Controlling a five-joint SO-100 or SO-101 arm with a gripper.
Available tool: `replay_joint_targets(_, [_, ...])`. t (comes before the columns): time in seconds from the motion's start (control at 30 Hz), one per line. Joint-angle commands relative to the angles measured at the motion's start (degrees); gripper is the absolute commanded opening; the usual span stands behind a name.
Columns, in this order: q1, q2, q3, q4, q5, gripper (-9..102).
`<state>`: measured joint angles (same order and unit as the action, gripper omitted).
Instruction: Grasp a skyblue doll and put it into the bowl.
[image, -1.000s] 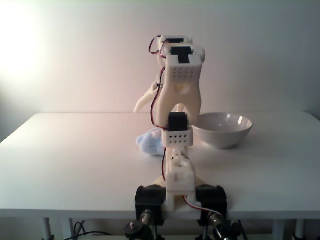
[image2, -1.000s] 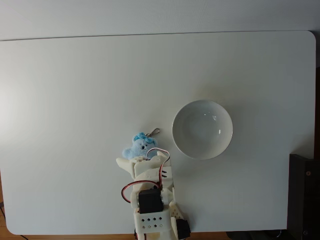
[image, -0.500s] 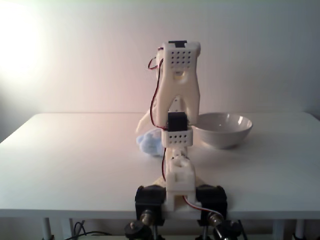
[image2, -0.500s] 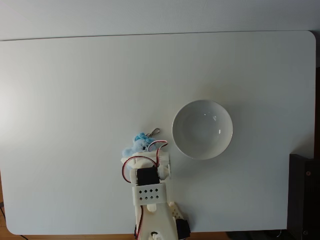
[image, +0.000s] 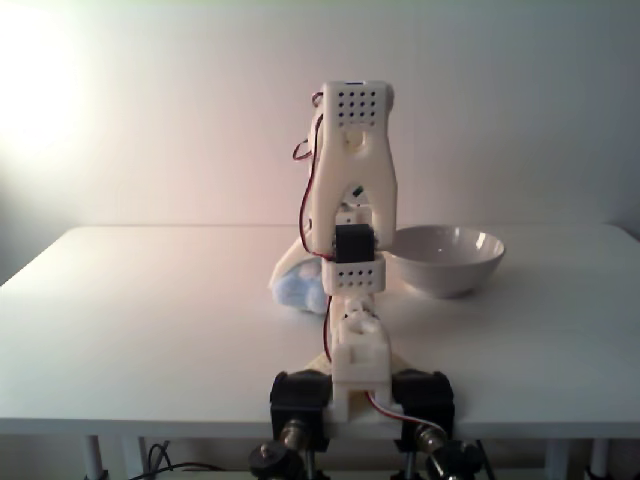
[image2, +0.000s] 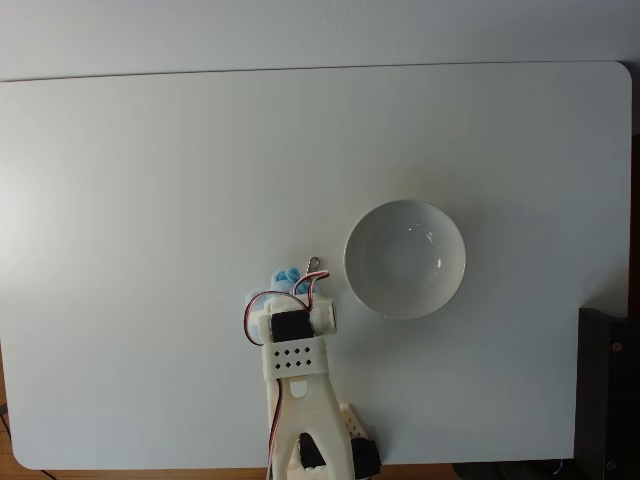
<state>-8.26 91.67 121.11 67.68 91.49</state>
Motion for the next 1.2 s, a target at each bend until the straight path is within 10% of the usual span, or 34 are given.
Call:
replay_joint_targets(0.0, [-0.35, -1.23, -1.76, -0.62, 0.09, 59])
replay_joint_targets(0.6, [0.53, -5.10, -1.85, -8.96, -1.93, 56])
replay_joint_targets(1.17, [0.00, -4.39, -1.76, -8.44, -4.48, 1])
